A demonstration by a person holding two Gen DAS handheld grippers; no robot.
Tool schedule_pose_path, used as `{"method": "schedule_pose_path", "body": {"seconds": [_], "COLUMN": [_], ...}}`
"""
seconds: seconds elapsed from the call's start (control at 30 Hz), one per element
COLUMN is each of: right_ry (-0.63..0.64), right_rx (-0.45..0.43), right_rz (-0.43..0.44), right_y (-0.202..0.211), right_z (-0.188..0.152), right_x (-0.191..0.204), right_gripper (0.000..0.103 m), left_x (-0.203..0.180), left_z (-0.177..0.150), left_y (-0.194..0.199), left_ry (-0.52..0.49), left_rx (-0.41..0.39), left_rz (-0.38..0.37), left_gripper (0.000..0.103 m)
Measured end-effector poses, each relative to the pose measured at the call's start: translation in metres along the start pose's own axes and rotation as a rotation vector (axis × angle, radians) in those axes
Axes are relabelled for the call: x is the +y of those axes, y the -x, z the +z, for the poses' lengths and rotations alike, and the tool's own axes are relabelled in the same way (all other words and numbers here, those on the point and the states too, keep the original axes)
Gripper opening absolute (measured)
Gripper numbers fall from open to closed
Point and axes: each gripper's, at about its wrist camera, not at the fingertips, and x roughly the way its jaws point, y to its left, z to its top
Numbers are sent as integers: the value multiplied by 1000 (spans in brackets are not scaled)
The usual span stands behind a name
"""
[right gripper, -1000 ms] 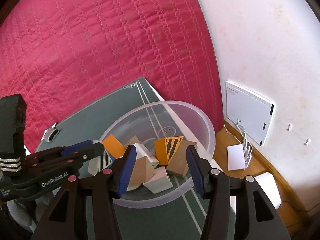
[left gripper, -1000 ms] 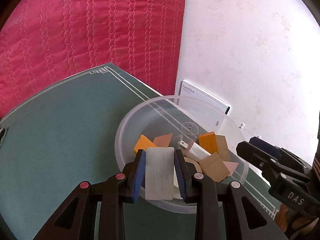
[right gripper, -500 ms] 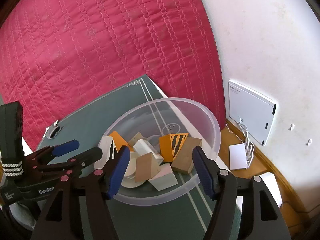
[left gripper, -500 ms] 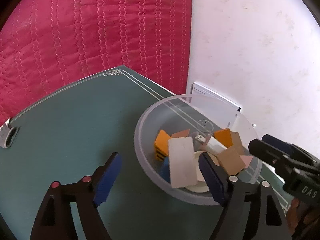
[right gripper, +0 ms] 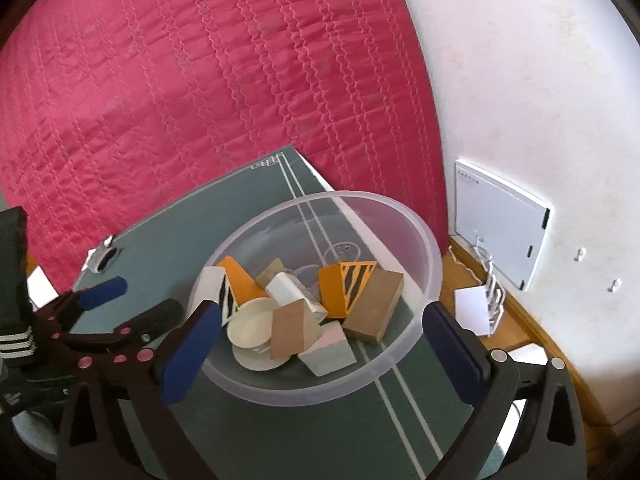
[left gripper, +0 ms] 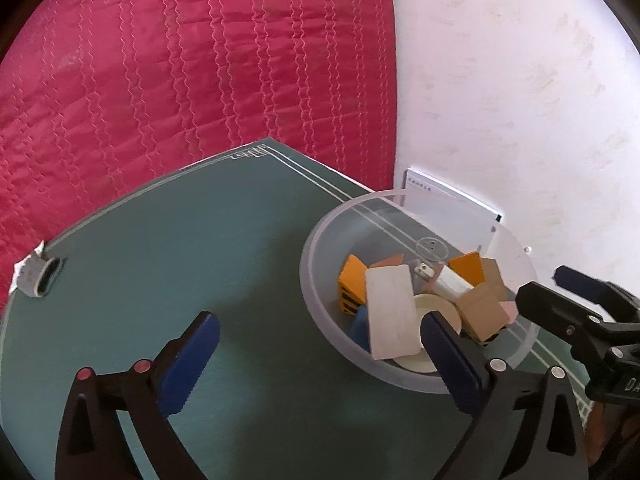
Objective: Organize rigid objects
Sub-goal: 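Withdraw both open grippers from the bowl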
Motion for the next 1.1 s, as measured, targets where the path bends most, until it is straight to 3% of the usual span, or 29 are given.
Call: {"method": "schedule_pose_path", "body": {"seconds": [0.3, 0.73, 1.1], "right_ry": [82, 176, 222], "right_rx": [33, 62, 32], "right_rz": [-83, -94, -146], "right_y": [2, 6, 15], "right_z": [-10, -24, -27], "right_x": [8, 27, 34], "right_gripper": [103, 103, 103], "left_x": [9, 7, 2], "left_z": [-6, -11, -12], "left_y": [5, 11, 13], "left_ry": [14, -3, -18], "left_rx": [3, 12, 22], "left_rz": [73, 103, 114], "left_gripper": [102, 102, 102]}}
